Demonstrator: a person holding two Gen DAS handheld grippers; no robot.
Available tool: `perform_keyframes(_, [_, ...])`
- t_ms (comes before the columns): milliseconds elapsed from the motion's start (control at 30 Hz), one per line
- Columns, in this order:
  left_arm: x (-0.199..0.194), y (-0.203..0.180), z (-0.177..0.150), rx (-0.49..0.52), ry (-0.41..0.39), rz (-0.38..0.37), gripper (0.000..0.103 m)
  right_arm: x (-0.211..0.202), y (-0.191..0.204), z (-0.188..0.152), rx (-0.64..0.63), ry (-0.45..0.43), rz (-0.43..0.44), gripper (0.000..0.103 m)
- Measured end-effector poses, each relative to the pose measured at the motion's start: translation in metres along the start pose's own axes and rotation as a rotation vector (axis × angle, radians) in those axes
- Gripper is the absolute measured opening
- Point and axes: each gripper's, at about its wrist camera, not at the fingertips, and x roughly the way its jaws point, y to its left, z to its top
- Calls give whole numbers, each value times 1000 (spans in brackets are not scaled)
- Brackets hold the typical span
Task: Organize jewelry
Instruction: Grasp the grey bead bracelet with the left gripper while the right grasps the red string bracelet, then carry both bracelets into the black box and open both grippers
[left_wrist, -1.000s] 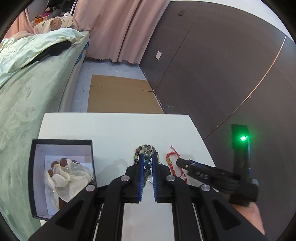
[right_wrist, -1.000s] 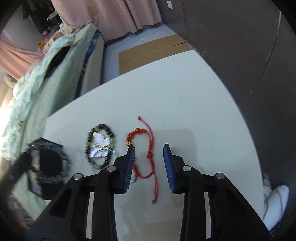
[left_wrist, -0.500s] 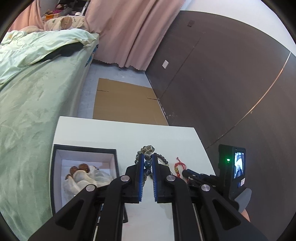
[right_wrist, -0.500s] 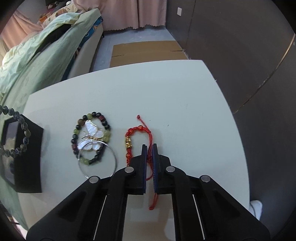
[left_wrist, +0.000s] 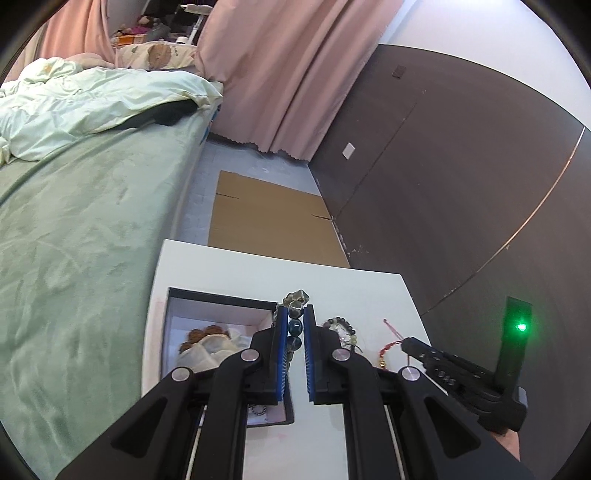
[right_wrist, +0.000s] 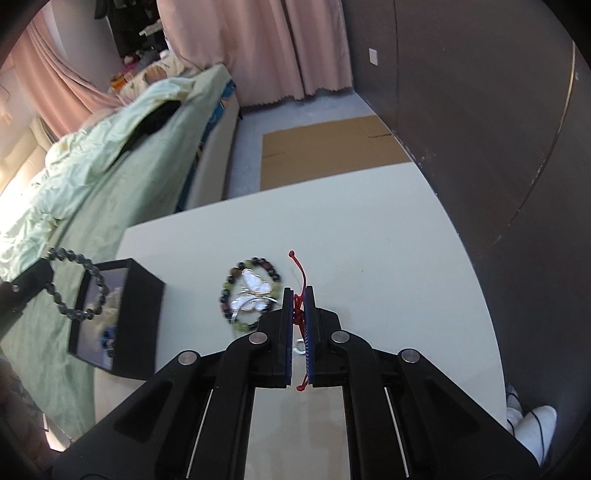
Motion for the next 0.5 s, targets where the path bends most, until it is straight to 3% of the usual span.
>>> perform_keyframes(100, [-4, 6, -1, -12, -4, 15, 6, -9, 1, 0, 23, -15, 73, 6])
perform_keyframes(367, [-4, 28, -4, -76, 14, 24, 8, -27, 11, -4, 39, -48, 171, 7])
perform_keyframes(400, [-3, 30, -5, -85, 18, 28, 11, -28, 12, -4, 43, -51, 183, 7])
perform_keyframes(467, [-5, 34, -4, -95, 13, 37, 28, -31, 15, -3, 56, -58, 215, 7])
perform_keyframes(500, [-7, 34, -4, -96, 1, 41, 45, -32, 18, -3, 61, -62, 232, 7])
